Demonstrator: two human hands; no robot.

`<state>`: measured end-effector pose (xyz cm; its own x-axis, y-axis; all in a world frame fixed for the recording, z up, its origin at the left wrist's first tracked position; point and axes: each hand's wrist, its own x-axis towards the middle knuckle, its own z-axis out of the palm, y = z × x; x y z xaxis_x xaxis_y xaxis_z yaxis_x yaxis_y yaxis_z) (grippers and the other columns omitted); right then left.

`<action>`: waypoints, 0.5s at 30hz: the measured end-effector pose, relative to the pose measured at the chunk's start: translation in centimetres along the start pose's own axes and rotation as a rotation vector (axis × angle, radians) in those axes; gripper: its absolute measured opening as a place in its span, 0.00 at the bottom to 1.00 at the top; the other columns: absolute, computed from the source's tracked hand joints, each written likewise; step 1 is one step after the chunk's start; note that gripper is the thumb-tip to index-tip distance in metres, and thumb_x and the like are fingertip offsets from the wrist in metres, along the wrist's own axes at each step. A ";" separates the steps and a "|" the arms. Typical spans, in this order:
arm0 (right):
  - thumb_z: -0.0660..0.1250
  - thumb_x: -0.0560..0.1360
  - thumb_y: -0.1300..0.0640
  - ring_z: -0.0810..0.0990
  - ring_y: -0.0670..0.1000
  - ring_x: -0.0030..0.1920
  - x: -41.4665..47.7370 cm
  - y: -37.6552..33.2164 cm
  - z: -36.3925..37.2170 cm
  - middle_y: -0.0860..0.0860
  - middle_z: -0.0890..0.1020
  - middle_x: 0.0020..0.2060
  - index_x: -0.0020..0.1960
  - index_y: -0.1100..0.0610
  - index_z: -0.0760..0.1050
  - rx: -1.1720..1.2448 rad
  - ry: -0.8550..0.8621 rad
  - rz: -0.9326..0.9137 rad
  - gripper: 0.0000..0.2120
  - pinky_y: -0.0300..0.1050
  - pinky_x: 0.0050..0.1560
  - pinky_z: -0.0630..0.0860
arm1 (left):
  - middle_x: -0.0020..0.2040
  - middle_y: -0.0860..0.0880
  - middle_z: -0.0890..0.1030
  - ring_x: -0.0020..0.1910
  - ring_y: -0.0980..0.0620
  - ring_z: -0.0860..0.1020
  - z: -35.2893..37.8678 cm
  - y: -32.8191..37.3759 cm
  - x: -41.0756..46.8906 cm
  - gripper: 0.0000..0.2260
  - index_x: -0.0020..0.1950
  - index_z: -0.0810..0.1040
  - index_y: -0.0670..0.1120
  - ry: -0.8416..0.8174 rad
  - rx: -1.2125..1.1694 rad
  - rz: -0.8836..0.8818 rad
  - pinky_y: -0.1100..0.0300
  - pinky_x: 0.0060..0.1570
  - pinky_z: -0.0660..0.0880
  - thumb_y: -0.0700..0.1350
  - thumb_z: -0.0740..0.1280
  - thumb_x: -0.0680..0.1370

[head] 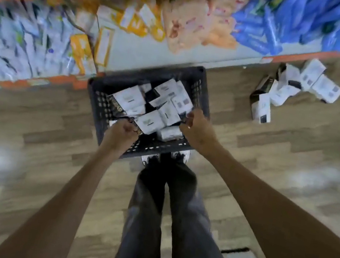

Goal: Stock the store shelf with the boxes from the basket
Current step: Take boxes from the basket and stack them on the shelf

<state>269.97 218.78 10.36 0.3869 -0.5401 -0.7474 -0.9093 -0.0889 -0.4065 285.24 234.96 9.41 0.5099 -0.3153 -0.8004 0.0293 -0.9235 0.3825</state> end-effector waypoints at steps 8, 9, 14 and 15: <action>0.67 0.77 0.51 0.75 0.60 0.56 14.8 11.7 12.1 0.58 0.74 0.57 0.68 0.62 0.64 -0.103 -0.172 0.074 0.25 0.52 0.49 0.73 | 0.39 0.47 0.75 0.37 0.53 0.75 10.2 -10.0 15.5 0.07 0.40 0.73 0.44 -0.048 -0.346 -0.434 0.62 0.45 0.76 0.39 0.67 0.78; 0.66 0.77 0.51 0.75 0.59 0.54 16.5 12.7 13.4 0.58 0.74 0.54 0.67 0.62 0.64 -0.093 -0.185 0.093 0.25 0.50 0.46 0.70 | 0.39 0.48 0.75 0.36 0.54 0.76 11.3 -11.0 17.0 0.06 0.41 0.73 0.44 -0.054 -0.376 -0.445 0.64 0.42 0.75 0.39 0.67 0.78; 0.64 0.77 0.50 0.67 0.62 0.68 23.3 16.5 19.4 0.61 0.68 0.67 0.72 0.64 0.59 -0.090 -0.144 0.193 0.30 0.54 0.63 0.68 | 0.55 0.45 0.80 0.48 0.50 0.80 15.8 -14.6 23.2 0.18 0.66 0.73 0.44 -0.125 -0.468 -0.477 0.60 0.44 0.77 0.43 0.69 0.77; 0.64 0.77 0.49 0.63 0.63 0.71 24.2 17.0 20.4 0.62 0.65 0.70 0.72 0.64 0.58 -0.141 -0.099 0.230 0.31 0.56 0.68 0.65 | 0.59 0.45 0.79 0.53 0.48 0.79 16.5 -15.2 24.1 0.21 0.69 0.71 0.45 -0.122 -0.461 -0.502 0.57 0.49 0.77 0.45 0.69 0.77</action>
<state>267.06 221.26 -25.36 0.1752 -0.4759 -0.8619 -0.9845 -0.0926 -0.1490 282.86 237.78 -23.29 0.2390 0.0789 -0.9678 0.6125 -0.7856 0.0872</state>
